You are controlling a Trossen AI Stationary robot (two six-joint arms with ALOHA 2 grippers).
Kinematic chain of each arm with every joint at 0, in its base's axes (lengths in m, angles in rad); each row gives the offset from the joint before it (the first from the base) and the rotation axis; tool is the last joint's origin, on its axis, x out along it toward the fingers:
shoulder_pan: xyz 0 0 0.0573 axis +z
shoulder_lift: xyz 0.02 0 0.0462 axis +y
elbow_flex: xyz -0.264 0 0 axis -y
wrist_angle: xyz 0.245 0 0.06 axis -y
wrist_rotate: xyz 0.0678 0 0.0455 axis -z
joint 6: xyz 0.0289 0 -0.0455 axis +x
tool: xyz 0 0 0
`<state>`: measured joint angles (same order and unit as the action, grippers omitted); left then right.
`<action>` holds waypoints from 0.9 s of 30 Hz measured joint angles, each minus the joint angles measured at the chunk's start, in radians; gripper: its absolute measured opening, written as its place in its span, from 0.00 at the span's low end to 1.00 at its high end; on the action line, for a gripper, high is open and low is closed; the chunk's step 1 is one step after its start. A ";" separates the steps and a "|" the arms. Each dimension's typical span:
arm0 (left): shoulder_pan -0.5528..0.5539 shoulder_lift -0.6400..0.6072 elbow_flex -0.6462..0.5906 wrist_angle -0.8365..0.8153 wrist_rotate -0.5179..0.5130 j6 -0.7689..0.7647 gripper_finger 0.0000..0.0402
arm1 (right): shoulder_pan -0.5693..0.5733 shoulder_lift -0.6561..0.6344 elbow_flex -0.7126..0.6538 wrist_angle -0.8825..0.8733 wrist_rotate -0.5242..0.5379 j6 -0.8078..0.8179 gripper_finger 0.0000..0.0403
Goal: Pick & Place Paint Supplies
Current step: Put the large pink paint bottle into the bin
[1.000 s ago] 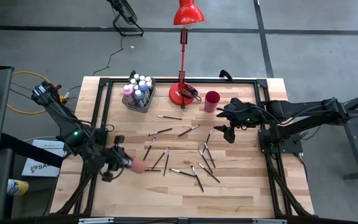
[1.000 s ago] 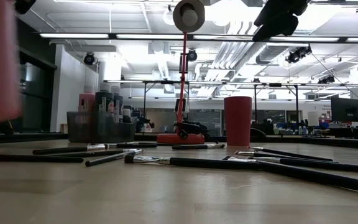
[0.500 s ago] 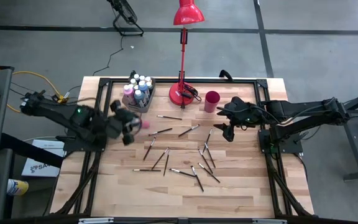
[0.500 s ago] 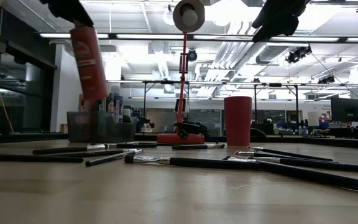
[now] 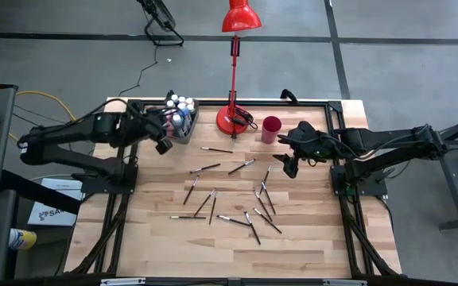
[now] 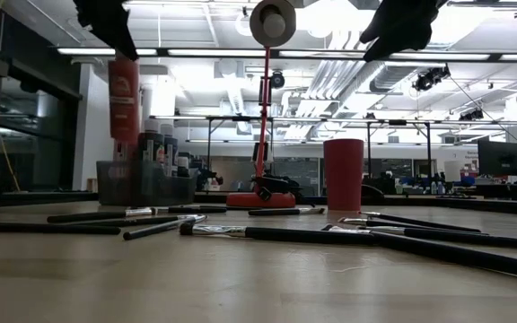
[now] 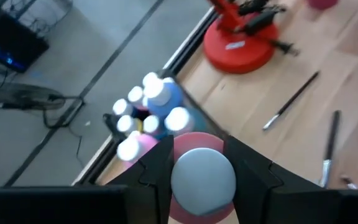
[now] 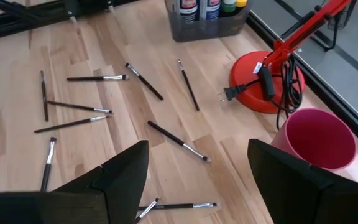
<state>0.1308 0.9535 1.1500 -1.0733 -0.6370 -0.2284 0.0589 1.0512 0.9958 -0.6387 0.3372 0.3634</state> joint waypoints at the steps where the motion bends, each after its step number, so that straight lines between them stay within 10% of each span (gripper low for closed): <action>1: 0.023 0.006 0.000 -0.001 0.008 0.015 0.28 | 0.000 0.000 0.000 0.000 0.003 0.004 0.66; 27: 0.242 0.211 0.000 0.096 0.113 0.091 0.28 | -0.042 0.000 0.000 0.000 0.009 0.029 0.66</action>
<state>0.3729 1.1644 1.1495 -0.9771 -0.5239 -0.1377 0.0166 1.0512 0.9958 -0.6385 0.3462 0.3925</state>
